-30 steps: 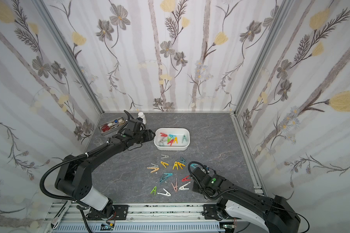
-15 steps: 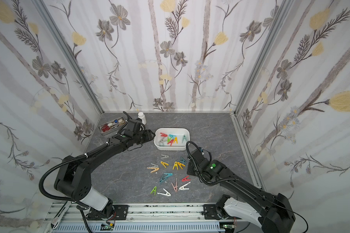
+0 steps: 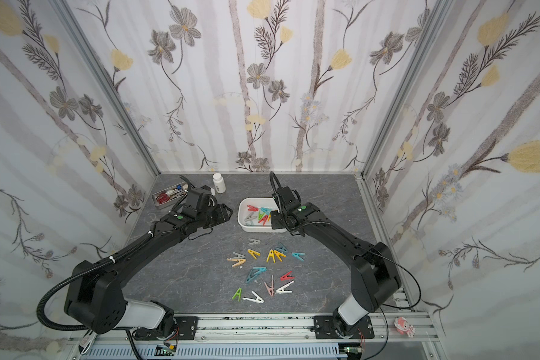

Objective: Put the clothespins into the storage box
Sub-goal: Place the clothespin in the storage box.

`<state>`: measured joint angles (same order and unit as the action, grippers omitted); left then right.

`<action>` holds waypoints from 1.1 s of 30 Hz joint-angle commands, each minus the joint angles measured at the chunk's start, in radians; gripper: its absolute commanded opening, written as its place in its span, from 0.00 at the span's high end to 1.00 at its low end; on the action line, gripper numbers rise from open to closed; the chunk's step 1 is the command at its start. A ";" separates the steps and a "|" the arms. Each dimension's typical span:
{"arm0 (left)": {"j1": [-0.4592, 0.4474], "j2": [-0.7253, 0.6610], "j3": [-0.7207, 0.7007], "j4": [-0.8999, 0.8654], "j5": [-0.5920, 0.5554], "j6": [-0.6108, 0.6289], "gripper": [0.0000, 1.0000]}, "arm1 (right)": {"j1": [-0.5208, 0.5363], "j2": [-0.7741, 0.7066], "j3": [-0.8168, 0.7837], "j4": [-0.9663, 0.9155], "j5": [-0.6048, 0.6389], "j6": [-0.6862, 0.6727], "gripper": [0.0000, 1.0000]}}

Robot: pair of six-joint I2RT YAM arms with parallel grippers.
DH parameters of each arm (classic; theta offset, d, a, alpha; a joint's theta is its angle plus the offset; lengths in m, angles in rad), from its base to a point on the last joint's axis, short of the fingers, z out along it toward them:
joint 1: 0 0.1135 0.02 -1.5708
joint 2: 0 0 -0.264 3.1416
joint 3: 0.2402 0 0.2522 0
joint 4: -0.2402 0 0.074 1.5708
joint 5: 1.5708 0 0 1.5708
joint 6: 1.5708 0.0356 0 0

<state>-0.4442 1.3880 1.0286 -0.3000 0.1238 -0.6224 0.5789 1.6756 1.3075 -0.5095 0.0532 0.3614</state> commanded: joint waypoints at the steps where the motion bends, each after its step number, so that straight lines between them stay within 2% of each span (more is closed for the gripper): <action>1: -0.001 -0.024 -0.011 -0.065 -0.057 -0.025 0.46 | -0.032 0.091 0.049 0.064 -0.067 -0.070 0.96; 7: -0.001 -0.053 -0.028 -0.086 -0.067 -0.064 0.46 | -0.061 0.255 0.166 0.066 -0.103 -0.121 0.96; 13: -0.002 -0.073 -0.018 -0.115 -0.094 -0.077 0.46 | -0.081 0.327 0.235 0.067 -0.118 -0.140 0.94; 17: -0.001 -0.088 -0.019 -0.125 -0.102 -0.077 0.46 | -0.089 0.335 0.242 0.068 -0.121 -0.150 0.92; 20: -0.002 -0.106 -0.034 -0.123 -0.108 -0.079 0.45 | -0.092 0.335 0.243 0.066 -0.122 -0.150 0.84; 25: -0.001 -0.126 -0.047 -0.133 -0.122 -0.082 0.45 | -0.091 0.317 0.244 0.066 -0.122 -0.148 0.78; 33: -0.002 -0.096 -0.061 -0.113 -0.068 -0.072 0.47 | -0.090 0.250 0.240 0.038 -0.128 -0.145 0.78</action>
<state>-0.4461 1.2808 0.9733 -0.4225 0.0319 -0.6914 0.4862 1.9514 1.5455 -0.4610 -0.0704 0.2264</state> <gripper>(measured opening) 0.536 0.218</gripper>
